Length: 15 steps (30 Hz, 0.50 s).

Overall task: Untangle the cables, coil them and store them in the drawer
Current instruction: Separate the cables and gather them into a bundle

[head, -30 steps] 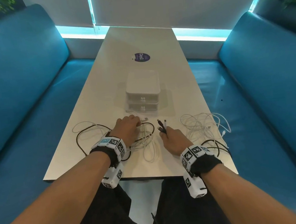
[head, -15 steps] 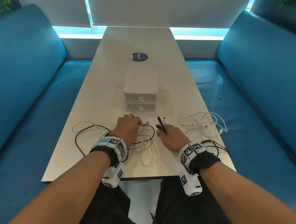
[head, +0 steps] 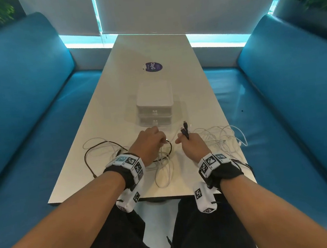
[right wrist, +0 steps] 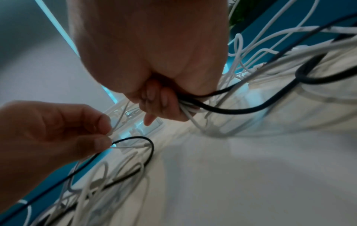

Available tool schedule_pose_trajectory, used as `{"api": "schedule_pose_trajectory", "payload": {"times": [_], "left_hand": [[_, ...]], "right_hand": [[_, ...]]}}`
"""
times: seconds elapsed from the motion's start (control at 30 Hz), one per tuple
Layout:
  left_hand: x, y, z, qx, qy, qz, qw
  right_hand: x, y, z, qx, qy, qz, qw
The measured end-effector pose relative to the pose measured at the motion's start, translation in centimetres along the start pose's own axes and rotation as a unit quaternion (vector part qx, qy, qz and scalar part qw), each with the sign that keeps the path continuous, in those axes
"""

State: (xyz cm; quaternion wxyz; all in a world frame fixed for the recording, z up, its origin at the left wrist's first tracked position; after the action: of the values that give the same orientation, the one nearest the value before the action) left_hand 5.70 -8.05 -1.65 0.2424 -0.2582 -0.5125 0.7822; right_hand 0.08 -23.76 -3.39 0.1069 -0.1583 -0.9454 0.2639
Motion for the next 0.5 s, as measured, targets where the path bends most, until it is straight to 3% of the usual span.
{"api": "schedule_pose_trajectory", "payload": {"times": [0.3,0.5], "left_hand": [[0.8,1.0,1.5,-0.042,0.04,-0.042,0.997],[1.0,1.6,1.6,-0.053,0.029,-0.066,0.996]], "right_hand": [[0.1,-0.7,0.1,-0.111,0.063,0.005,0.992],[1.0,-1.0,-0.7,-0.063,0.001,-0.023,0.998]]}}
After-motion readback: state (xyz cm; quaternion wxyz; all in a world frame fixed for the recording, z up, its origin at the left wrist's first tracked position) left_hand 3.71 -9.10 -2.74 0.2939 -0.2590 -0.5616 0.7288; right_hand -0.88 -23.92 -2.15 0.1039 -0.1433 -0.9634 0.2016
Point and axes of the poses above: each hand's wrist, its own x-axis away from the middle knuckle, its own y-axis out of the palm, z = x × y, the point moved 4 cm from there along -x, towards the middle knuckle, and after that the axes turned 5 degrees about -y, right-handed, at the moved point
